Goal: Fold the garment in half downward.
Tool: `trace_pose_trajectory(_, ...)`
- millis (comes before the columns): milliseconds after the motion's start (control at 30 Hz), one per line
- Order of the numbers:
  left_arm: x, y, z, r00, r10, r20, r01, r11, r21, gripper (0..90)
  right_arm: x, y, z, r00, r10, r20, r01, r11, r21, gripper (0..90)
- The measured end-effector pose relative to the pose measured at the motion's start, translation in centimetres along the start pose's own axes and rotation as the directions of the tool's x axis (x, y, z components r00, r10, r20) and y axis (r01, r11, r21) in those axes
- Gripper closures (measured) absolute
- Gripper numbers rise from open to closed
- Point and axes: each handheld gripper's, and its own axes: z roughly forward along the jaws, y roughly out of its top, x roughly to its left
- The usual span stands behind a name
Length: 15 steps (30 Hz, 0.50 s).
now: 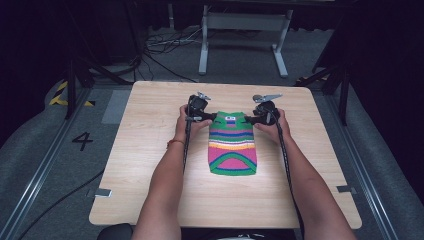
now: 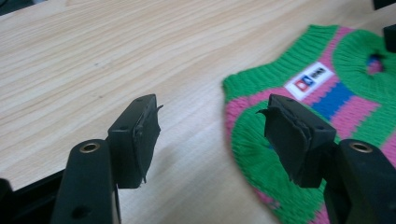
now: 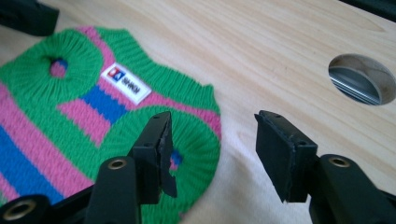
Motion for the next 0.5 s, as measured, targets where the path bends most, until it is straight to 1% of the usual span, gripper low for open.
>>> trace_pose_trajectory(33, 0.0, 0.0, 0.2, 1.0000, -0.005, -0.001, 0.005, 1.0000, 0.003, 37.1, 0.0, 0.1, 0.2, 0.9999, -0.007, 0.008, 0.007, 1.000, -0.006, 49.3)
trace_pose_trajectory(67, -0.1, 0.0, 0.4, 1.0000, -0.008, -0.003, 0.008, 0.9999, 0.011, 37.6, 0.0, 0.2, 0.4, 1.0000, -0.005, 0.006, 0.005, 1.000, 0.007, 49.3)
trace_pose_trajectory(100, -0.1, 0.0, 0.4, 1.0000, -0.008, -0.003, 0.008, 0.9999, 0.011, 38.1, 0.0, 0.2, 0.4, 1.0000, -0.005, 0.006, 0.005, 1.000, 0.007, 49.3)
trace_pose_trajectory(133, -0.3, -0.1, 0.7, 1.0000, 0.000, -0.008, 0.000, 0.9996, 0.030, 38.1, -0.1, 0.2, 0.5, 1.0000, -0.001, 0.008, 0.001, 1.000, 0.012, 49.4)
trace_pose_trajectory(233, -0.4, -0.4, 0.8, 1.0000, 0.002, 0.006, -0.003, 0.9989, 0.047, 38.2, -0.3, 0.2, 1.2, 0.9997, 0.018, 0.018, -0.018, 1.000, 0.023, 50.5)
trace_pose_trajectory(267, -0.4, -0.5, 0.8, 0.9999, 0.003, 0.012, -0.003, 0.9991, 0.042, 38.7, -0.5, 0.3, 1.3, 0.9995, 0.020, 0.026, -0.021, 0.999, 0.031, 50.7)
trace_pose_trajectory(333, -0.4, -0.6, 0.8, 0.9998, 0.004, 0.021, -0.005, 0.9990, 0.044, 40.5, -0.5, 0.2, 1.6, 0.9994, 0.021, 0.027, -0.022, 0.999, 0.048, 51.1)
trace_pose_trajectory(367, -0.4, -0.6, 0.8, 0.9998, 0.004, 0.021, -0.005, 0.9990, 0.044, 42.6, -0.5, 0.2, 1.6, 0.9994, 0.021, 0.027, -0.022, 0.999, 0.048, 51.1)
trace_pose_trajectory(400, -0.4, -0.5, 0.8, 0.9996, 0.004, 0.030, -0.005, 0.9989, 0.046, 42.6, -0.6, 0.2, 1.7, 0.9995, 0.025, 0.020, -0.026, 0.998, 0.049, 52.3)
trace_pose_trajectory(433, -0.5, -0.5, 0.9, 0.9992, 0.001, 0.039, -0.002, 0.9991, 0.043, 46.0, -0.8, 0.0, 1.7, 0.9994, 0.035, 0.000, -0.035, 0.998, 0.047, 54.5)
trace_pose_trajectory(500, -0.6, -0.5, 0.8, 0.9984, 0.006, 0.056, -0.009, 0.9989, 0.047, 52.7, -1.0, -0.2, 1.7, 0.9987, 0.050, -0.014, -0.049, 0.998, 0.039, 55.9)
